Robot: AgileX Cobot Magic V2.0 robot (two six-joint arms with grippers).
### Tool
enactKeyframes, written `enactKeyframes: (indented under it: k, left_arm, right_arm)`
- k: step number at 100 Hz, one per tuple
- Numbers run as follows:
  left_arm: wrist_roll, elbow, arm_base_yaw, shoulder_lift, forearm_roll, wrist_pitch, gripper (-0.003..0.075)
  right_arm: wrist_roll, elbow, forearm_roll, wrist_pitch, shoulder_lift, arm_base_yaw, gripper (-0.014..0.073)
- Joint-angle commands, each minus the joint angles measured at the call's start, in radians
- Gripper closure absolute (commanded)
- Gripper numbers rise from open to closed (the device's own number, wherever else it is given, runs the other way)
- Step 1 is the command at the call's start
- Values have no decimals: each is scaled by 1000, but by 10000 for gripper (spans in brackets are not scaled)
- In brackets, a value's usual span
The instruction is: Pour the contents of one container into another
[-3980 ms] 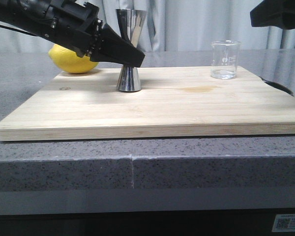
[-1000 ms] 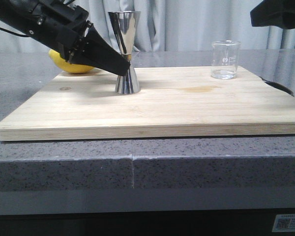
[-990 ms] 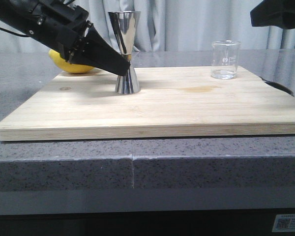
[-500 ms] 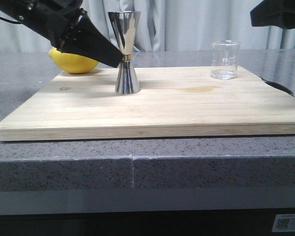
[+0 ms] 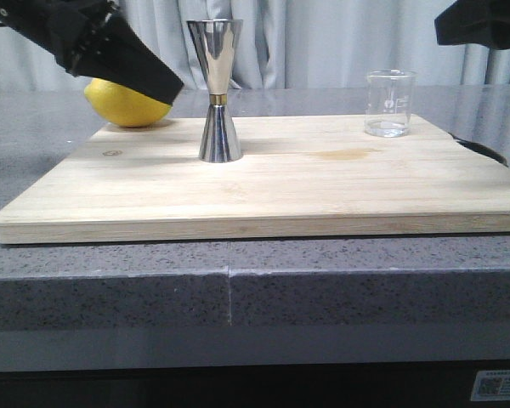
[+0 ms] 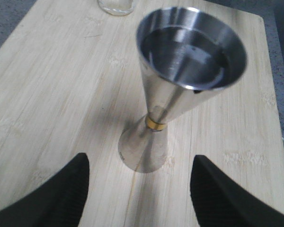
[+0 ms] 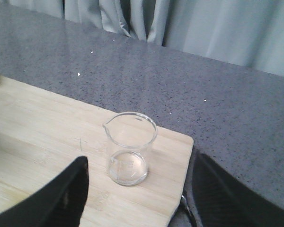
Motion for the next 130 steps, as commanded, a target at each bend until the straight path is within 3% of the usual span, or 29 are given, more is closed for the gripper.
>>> enactKeyframes:
  k: [1, 35, 82, 107, 120, 130]
  left_arm:
    - [-24, -22, 18, -81, -66, 68, 288]
    - [-87, -22, 105, -180, -94, 68, 288]
    - [-166, -22, 260, -328, -305, 68, 291]
    - [-256, -22, 309, -355, -482, 68, 292]
    - [-267, -45, 309, -359, -485, 47, 325]
    - [-267, -49, 309, -387, -445, -49, 363]
  right_arm:
    - [-2, -22, 6, -79, -33, -6, 144]
    - [-2, -22, 24, -80, -33, -6, 144]
    - [-2, -86, 53, -39, -52, -6, 144]
    - [-2, -268, 53, 270, -87, -6, 144]
    - [-2, -363, 53, 405, -113, -6, 144]
    - [-2, -428, 10, 505, -140, -6, 144]
